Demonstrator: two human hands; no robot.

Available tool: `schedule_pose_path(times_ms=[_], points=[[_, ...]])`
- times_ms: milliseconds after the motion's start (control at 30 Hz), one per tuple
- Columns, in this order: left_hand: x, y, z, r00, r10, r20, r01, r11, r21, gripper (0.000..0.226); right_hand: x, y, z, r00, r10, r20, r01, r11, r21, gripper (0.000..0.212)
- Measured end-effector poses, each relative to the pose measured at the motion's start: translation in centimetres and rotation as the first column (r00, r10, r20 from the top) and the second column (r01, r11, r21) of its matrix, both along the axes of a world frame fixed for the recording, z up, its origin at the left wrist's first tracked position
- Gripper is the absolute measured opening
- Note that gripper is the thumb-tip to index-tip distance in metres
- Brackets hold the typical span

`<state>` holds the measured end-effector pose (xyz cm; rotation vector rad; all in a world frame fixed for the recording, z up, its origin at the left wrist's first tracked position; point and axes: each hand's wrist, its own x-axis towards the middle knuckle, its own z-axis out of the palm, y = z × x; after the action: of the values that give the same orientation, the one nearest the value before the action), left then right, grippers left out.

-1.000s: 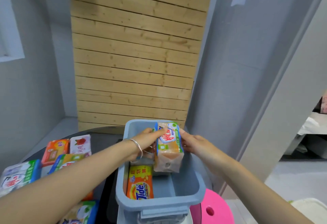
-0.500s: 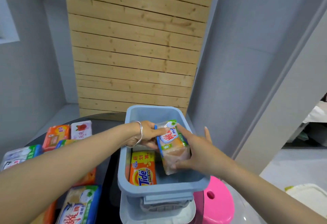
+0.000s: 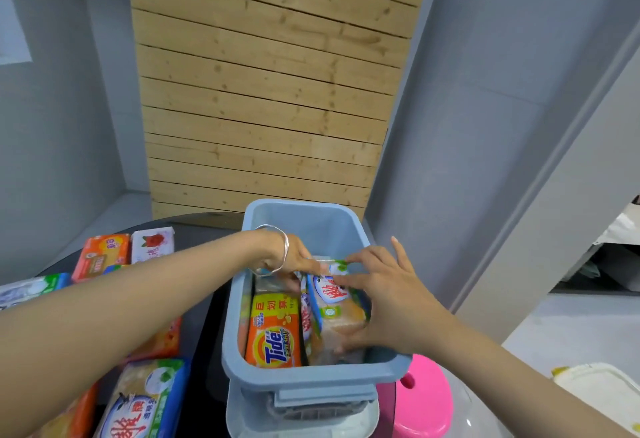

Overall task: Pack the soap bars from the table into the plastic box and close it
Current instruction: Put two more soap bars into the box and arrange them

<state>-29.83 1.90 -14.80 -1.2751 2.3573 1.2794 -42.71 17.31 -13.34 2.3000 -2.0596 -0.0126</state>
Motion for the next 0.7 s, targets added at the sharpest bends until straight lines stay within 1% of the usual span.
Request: schedule_pose_path(times_ms=[100, 200, 267, 333, 367, 400, 433, 467, 500, 533, 567, 600, 633, 667, 700], points=[[-0.5, 0.8, -1.3, 0.999, -0.006, 0.043, 0.001, 0.993, 0.119, 0.039, 0.6, -0.3, -0.4, 0.995, 0.033, -0.097, -0.016, 0.985, 0.170, 0.068], [-0.9, 0.9, -1.9, 0.995, -0.018, 0.103, 0.007, 0.994, 0.106, 0.035, 1.0, -1.1, -1.6, 0.953, 0.096, -0.287, -0.043, 0.982, 0.186, 0.041], [-0.9, 0.8, -1.9, 0.994, -0.015, 0.108, 0.007, 0.997, 0.073, 0.036, 1.0, -1.7, -2.1, 0.926, 0.110, -0.362, -0.042, 0.981, 0.191, 0.037], [-0.8, 0.7, -1.9, 0.993, -0.050, 0.103, 0.052, 0.998, -0.022, 0.033, 1.0, -2.0, -2.2, 0.919, 0.123, -0.375, -0.052, 0.980, 0.192, 0.042], [-0.7, 0.8, -1.8, 0.993, -0.064, 0.101, 0.074, 0.993, -0.095, 0.031, 0.9, -2.0, -2.1, 0.925, 0.132, -0.356, -0.067, 0.980, 0.190, 0.047], [-0.6, 0.7, -1.6, 0.992, -0.079, 0.098, 0.096, 0.978, -0.183, 0.032, 0.8, -1.9, -1.8, 0.945, 0.128, -0.301, -0.074, 0.980, 0.185, 0.054], [-0.4, 0.7, -1.2, 0.990, -0.096, 0.102, 0.121, 0.954, -0.274, 0.037, 0.5, -1.9, -1.5, 0.976, 0.093, -0.198, -0.058, 0.982, 0.178, 0.063], [-0.2, 0.9, -0.7, 0.987, -0.116, 0.115, 0.150, 0.925, -0.350, 0.047, 0.2, -1.8, -1.0, 0.998, 0.031, -0.055, -0.022, 0.987, 0.161, 0.072], [0.0, 1.2, -0.1, 0.980, -0.145, 0.138, 0.189, 0.898, -0.397, 0.059, -0.4, -2.0, -0.6, 0.994, -0.040, 0.106, 0.026, 0.991, 0.128, 0.080], [0.2, 1.6, 0.2, 0.968, -0.186, 0.168, 0.240, 0.879, -0.412, 0.072, -1.1, -2.2, -0.3, 0.956, -0.100, 0.276, 0.084, 0.994, 0.070, 0.085], [0.3, 2.1, 0.2, 0.950, -0.234, 0.209, 0.301, 0.865, -0.402, 0.083, -1.7, -2.4, -0.3, 0.880, -0.147, 0.452, 0.156, 0.988, 0.019, 0.088], [0.3, 2.6, -0.1, 0.921, -0.279, 0.272, 0.369, 0.850, -0.376, 0.094, -2.3, -2.5, -0.5, 0.755, -0.193, 0.626, 0.234, 0.972, 0.018, 0.088], [0.2, 3.3, -0.6, 0.881, -0.308, 0.359, 0.430, 0.837, -0.338, 0.105, -2.5, -2.4, -0.9, 0.579, -0.241, 0.779, 0.295, 0.953, 0.075, 0.084], [0.1, 3.8, -1.3, 0.836, -0.320, 0.445, 0.474, 0.831, -0.292, 0.113, -2.5, -2.3, -1.4, 0.365, -0.288, 0.885, 0.321, 0.931, 0.171, 0.076], [-0.1, 4.1, -2.0, 0.798, -0.328, 0.506, 0.499, 0.830, -0.249, 0.118, -2.4, -2.2, -2.0, 0.143, -0.325, 0.935, 0.307, 0.913, 0.270, 0.067]])
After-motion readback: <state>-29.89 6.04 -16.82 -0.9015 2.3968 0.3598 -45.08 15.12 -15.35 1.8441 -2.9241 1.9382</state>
